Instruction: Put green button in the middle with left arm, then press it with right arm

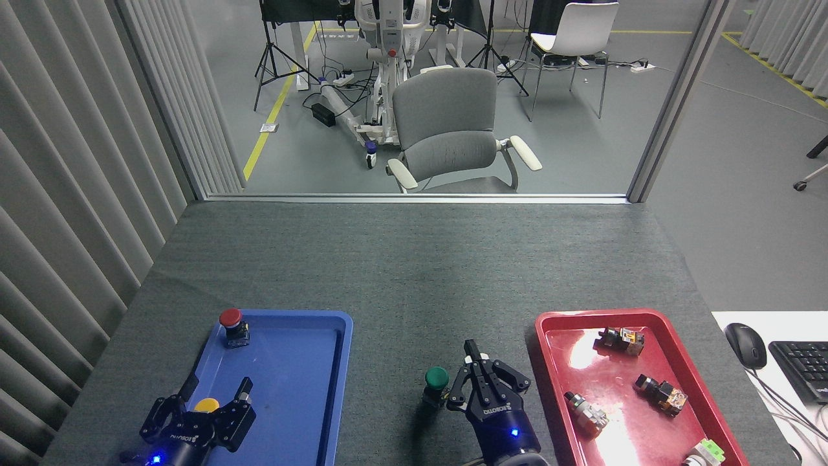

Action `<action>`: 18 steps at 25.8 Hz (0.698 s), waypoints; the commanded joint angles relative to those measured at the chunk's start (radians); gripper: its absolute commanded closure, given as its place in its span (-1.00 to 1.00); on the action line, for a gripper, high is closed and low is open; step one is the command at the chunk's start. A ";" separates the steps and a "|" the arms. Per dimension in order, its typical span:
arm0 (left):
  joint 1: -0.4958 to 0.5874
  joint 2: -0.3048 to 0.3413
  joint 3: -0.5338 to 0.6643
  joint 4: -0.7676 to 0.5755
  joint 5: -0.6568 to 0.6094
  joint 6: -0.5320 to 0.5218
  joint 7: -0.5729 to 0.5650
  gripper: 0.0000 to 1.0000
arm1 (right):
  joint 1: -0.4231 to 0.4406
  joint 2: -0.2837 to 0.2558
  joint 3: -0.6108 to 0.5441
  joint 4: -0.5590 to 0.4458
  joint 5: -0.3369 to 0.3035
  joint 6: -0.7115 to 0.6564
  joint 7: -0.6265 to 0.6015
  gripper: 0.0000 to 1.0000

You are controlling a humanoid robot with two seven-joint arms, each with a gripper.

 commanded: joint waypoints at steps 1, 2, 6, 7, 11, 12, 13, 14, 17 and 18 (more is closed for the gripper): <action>0.004 0.001 0.000 -0.006 0.000 -0.001 0.000 -0.99 | 0.063 -0.035 -0.083 -0.049 0.000 -0.050 -0.001 0.71; 0.006 0.001 0.000 -0.006 0.000 -0.001 0.000 -0.99 | 0.084 -0.044 -0.110 -0.063 0.000 -0.065 -0.001 0.71; 0.006 0.001 0.001 -0.008 0.000 0.000 0.004 -0.99 | 0.155 -0.069 -0.191 -0.103 0.000 -0.094 -0.004 0.42; 0.006 0.001 0.001 -0.009 0.002 0.000 0.006 -0.99 | 0.165 -0.080 -0.206 -0.112 -0.002 -0.094 -0.004 0.24; 0.009 0.001 0.009 -0.017 0.000 0.000 0.044 -0.99 | 0.198 -0.094 -0.238 -0.132 -0.029 -0.091 -0.021 -0.41; 0.012 0.001 0.011 -0.023 0.000 0.000 0.061 -0.99 | 0.199 -0.095 -0.238 -0.132 -0.037 -0.091 -0.036 -0.61; 0.013 0.001 0.014 -0.031 -0.002 0.000 0.075 -0.99 | 0.202 -0.095 -0.238 -0.132 -0.042 -0.091 -0.050 -0.76; 0.015 0.003 0.020 -0.042 0.000 0.000 0.083 -0.99 | 0.205 -0.095 -0.238 -0.132 -0.042 -0.091 -0.057 -0.87; 0.027 0.001 0.050 -0.078 0.002 -0.009 0.087 -0.99 | 0.213 -0.095 -0.238 -0.132 -0.042 -0.091 -0.059 -0.94; 0.027 0.000 0.052 -0.088 0.002 -0.009 0.087 -0.99 | 0.218 -0.095 -0.238 -0.134 -0.042 -0.091 -0.059 -0.94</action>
